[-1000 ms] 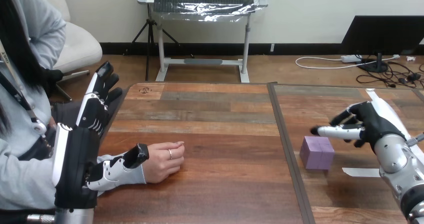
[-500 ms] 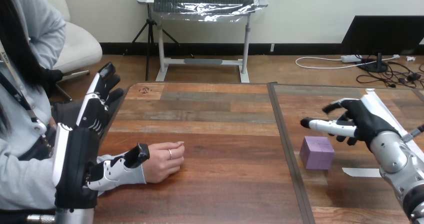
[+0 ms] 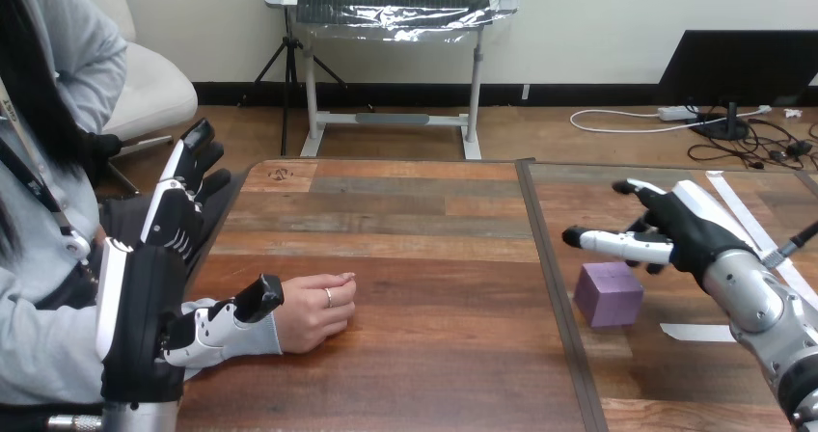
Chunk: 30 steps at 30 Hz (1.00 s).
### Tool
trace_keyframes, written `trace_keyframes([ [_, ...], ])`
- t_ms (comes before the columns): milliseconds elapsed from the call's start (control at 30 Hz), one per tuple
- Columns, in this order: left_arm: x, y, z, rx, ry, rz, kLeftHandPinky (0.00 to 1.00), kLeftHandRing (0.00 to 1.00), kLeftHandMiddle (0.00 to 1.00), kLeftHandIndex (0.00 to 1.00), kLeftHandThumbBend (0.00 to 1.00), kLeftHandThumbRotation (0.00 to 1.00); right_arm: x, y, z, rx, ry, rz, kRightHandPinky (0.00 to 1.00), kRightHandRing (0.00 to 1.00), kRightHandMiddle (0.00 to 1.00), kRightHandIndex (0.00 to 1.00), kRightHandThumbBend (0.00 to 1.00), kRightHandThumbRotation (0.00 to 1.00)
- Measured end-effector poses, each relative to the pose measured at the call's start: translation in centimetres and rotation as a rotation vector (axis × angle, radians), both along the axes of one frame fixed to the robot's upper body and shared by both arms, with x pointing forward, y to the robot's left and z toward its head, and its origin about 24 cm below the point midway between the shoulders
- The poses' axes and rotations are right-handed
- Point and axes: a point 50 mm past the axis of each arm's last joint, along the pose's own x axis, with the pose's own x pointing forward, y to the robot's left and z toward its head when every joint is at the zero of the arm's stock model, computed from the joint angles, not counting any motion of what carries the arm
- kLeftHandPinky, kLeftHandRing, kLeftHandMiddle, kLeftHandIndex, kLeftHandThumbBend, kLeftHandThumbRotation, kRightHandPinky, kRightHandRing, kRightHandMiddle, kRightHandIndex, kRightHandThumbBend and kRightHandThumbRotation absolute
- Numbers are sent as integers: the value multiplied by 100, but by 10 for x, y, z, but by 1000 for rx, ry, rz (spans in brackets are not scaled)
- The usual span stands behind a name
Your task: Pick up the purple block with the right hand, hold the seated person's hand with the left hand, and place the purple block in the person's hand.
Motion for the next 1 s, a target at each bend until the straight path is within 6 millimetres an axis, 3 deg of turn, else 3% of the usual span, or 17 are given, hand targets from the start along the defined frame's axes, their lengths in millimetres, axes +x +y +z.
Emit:
trace_keyframes([
  [1000, 0, -3, -1, -5, 1, -5, 89, 94, 96, 94, 100, 65, 3, 11, 6, 7, 27, 151, 90, 98, 98, 99, 100, 55],
])
